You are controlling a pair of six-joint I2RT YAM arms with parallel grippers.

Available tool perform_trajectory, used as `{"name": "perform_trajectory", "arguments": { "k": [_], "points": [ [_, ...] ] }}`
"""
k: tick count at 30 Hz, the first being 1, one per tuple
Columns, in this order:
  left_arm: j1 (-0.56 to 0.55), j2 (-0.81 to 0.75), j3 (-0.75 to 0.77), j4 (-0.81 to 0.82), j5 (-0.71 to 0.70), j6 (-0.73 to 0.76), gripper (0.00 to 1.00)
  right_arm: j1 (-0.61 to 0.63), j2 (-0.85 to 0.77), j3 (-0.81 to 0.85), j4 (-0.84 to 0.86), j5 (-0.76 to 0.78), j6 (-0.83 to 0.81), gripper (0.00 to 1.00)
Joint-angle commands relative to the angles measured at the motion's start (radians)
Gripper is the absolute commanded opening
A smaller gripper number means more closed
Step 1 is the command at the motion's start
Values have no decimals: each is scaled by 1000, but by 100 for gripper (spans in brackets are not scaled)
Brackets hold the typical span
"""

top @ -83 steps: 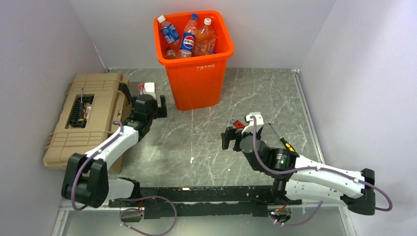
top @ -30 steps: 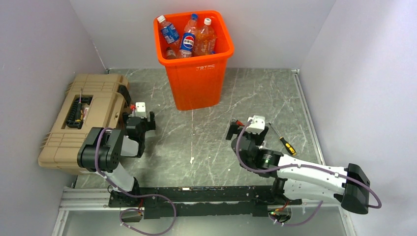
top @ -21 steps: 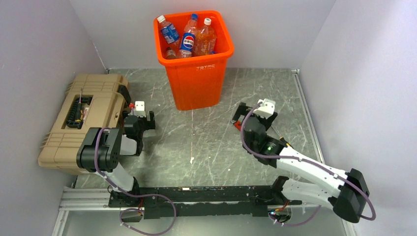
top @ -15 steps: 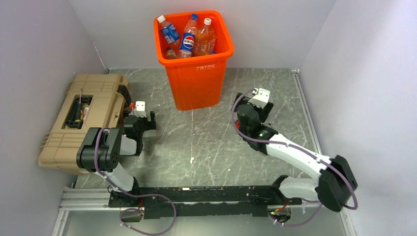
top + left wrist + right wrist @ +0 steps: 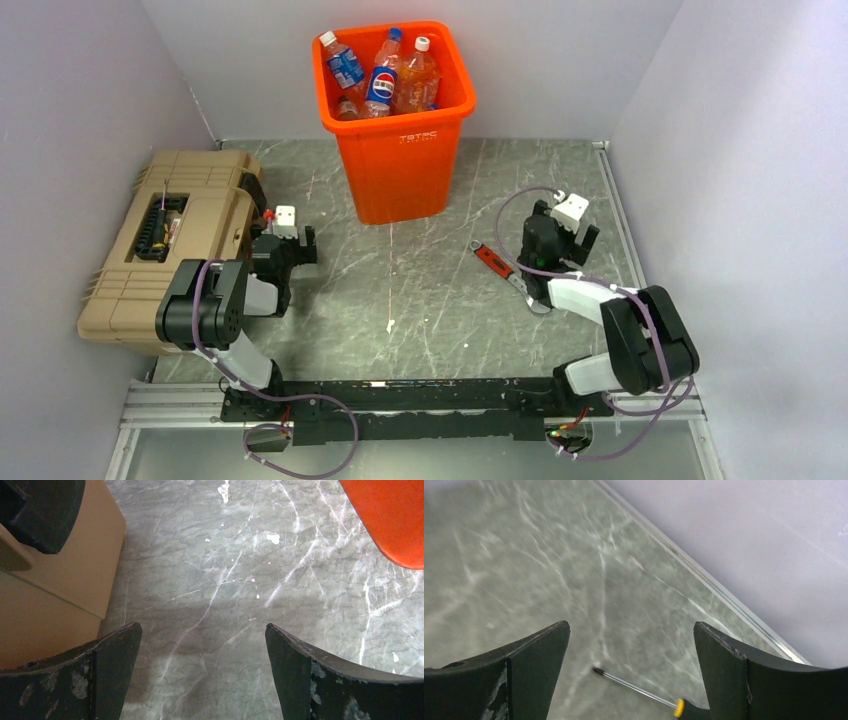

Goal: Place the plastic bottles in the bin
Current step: Reset both arms

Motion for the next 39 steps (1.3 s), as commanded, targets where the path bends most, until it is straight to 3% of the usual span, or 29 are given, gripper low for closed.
{"name": "perform_trajectory", "arguments": {
  "k": [1,6,10,16,18,19,23,24,39],
  "points": [
    [13,-3,19,14,-24,-4,99,-54,48,-71,158,-98,-94,100],
    [13,-3,25,2,-58,-21,99,-142,101,-169,334,-166,-23,100],
    [13,-3,23,10,-63,-19,99,-186,91,-193,373,-454,-109,100],
    [13,-3,25,3,-68,-23,99,-244,55,-262,444,-542,-64,100],
    [13,-2,27,-2,-65,-23,99,-249,86,-311,551,-620,-86,100],
    [13,-4,28,-6,-65,-23,99,-246,136,-354,733,-621,-137,100],
    [13,-4,32,-12,-63,-26,99,-258,123,-311,625,-632,-115,100],
    [13,-3,33,-13,-64,-27,99,-274,106,-286,529,-643,-82,100],
    [58,1,60,-66,-28,-59,99,-273,104,-303,561,-630,-84,100]
  ]
}}
